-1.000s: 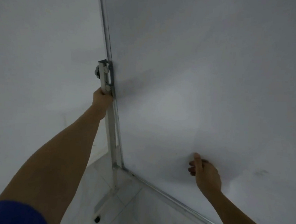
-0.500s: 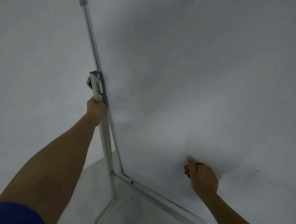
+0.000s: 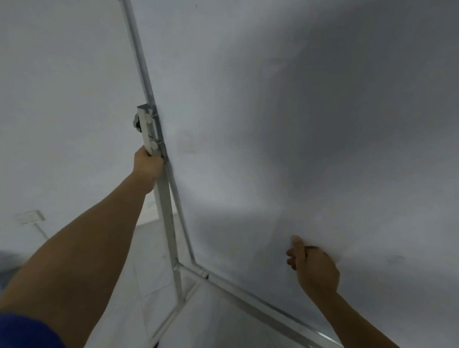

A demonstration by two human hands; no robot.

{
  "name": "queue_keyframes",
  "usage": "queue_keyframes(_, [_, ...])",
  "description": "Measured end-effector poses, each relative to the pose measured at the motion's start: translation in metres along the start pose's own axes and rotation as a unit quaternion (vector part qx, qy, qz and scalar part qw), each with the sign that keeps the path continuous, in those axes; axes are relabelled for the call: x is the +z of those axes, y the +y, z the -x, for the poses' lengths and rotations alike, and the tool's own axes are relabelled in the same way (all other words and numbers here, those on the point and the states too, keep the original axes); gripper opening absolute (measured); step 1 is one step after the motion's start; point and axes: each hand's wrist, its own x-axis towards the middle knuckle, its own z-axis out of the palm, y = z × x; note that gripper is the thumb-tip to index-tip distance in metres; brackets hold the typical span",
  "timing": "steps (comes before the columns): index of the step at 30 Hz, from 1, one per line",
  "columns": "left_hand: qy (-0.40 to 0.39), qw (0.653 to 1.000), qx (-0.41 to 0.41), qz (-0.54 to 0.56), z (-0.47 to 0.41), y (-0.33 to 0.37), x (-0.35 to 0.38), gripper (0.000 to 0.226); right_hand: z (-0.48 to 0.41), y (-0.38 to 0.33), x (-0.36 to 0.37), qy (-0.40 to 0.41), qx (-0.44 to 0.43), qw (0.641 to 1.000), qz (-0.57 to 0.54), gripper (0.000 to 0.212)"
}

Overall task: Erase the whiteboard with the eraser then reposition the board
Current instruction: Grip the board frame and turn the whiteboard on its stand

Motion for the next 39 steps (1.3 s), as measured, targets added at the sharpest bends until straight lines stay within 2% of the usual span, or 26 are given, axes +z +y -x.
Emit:
queue_keyframes(3, [0.013,1.0,0.002,-0.002,0.047,-0.006,-0.037,0.023,0.042,0.002,-0.008,-0.018,-0.004,1.0,-0.01,0.068])
queue_keyframes(11, [0.031,0.999,0.013,-0.037,0.166,-0.031,-0.146,0.033,0.16,-0.002,-0.014,-0.04,0.001,0.999,-0.009,0.073])
queue_keyframes(16, [0.045,0.998,0.031,-0.042,0.252,-0.044,-0.208,0.022,0.234,0.003,-0.022,-0.048,-0.004,0.999,-0.006,0.082])
queue_keyframes(20, [0.048,0.998,0.019,-0.043,0.316,-0.05,-0.248,0.027,0.287,0.008,-0.035,-0.06,-0.002,0.998,-0.018,0.078])
queue_keyframes(26, [0.103,0.994,0.011,-0.037,0.409,-0.054,-0.279,0.027,0.347,0.029,-0.066,-0.095,-0.041,0.995,-0.003,0.079])
queue_keyframes(32, [0.179,0.982,-0.024,-0.055,0.488,-0.054,-0.292,0.038,0.392,0.054,-0.088,-0.113,-0.057,0.992,0.004,0.08])
queue_keyframes(36, [0.187,0.98,-0.032,-0.067,0.541,-0.059,-0.308,0.042,0.426,0.071,-0.103,-0.118,-0.067,0.991,-0.003,0.088])
queue_keyframes(39, [0.175,0.981,-0.036,-0.077,0.574,-0.062,-0.322,0.035,0.451,0.076,-0.116,-0.128,-0.058,0.99,-0.004,0.081])
